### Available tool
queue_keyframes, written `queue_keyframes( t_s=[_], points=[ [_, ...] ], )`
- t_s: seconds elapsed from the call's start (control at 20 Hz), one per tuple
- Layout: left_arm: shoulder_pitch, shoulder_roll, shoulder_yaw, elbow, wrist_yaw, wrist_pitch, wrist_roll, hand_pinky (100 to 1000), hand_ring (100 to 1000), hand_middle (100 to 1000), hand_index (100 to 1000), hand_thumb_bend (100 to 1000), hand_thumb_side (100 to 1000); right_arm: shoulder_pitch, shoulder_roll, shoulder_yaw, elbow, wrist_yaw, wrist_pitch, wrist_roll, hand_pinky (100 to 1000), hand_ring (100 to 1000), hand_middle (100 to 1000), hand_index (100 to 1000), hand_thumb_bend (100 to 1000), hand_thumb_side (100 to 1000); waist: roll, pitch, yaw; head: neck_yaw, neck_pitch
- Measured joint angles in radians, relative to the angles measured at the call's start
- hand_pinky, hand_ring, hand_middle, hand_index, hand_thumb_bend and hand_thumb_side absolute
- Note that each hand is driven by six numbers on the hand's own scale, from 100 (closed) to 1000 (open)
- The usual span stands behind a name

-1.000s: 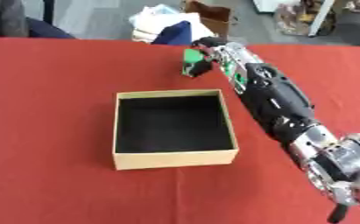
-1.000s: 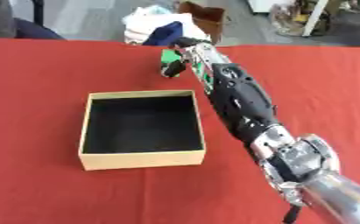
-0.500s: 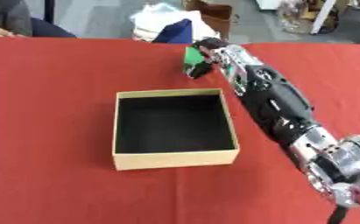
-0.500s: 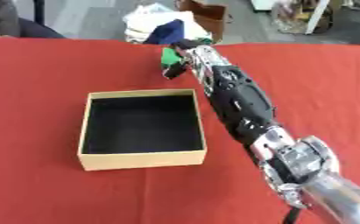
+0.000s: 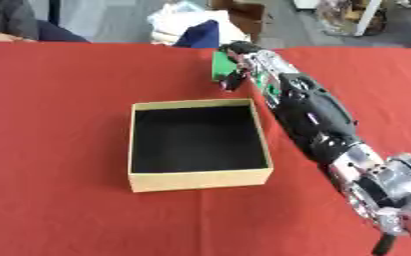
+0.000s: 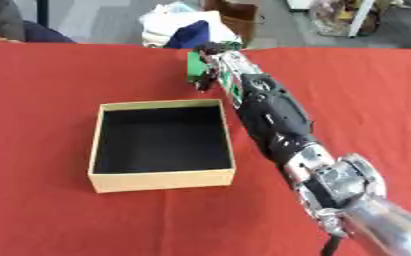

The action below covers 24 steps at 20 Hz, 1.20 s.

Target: Pick up objects on the table and place them in the box.

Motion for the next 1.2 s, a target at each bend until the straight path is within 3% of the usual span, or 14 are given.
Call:
queue_keyframes(
  t_s=[0.1,0.15,0.2,0.65,1.2],
  points=[
    [0.000,0.000,0.000,0.000,0.000,0.000,0.000,619,651,636,775,100,484,0.004,-0.001,0.000,-0.002,0.001,-0.002,-0.022,847,917,573,931,100,100,0.002,0.000,-0.002,-0.001,0.000],
    [0.000,0.000,0.000,0.000,0.000,0.000,-0.001,619,651,636,775,100,484,0.004,-0.003,0.000,-0.004,0.001,-0.005,-0.033,842,911,561,909,100,146,0.002,0.000,-0.003,-0.002,0.000],
    [0.000,0.000,0.000,0.000,0.000,0.000,-0.001,619,651,636,775,100,484,0.004,-0.004,0.000,-0.008,0.001,-0.008,-0.044,842,911,560,909,100,100,0.002,0.000,-0.004,-0.003,0.000],
    [0.005,0.000,0.002,0.000,-0.001,-0.002,0.001,620,651,636,775,100,478,0.014,-0.025,0.037,-0.101,-0.028,-0.055,-0.072,839,894,537,883,100,100,0.008,-0.015,-0.027,-0.007,0.001],
    [0.027,0.011,0.085,-0.008,-0.046,-0.005,0.077,623,651,636,776,100,458,0.093,-0.115,0.176,-0.438,-0.121,-0.168,0.014,848,867,558,880,100,100,0.016,-0.040,-0.068,-0.002,0.010]
  ],
)
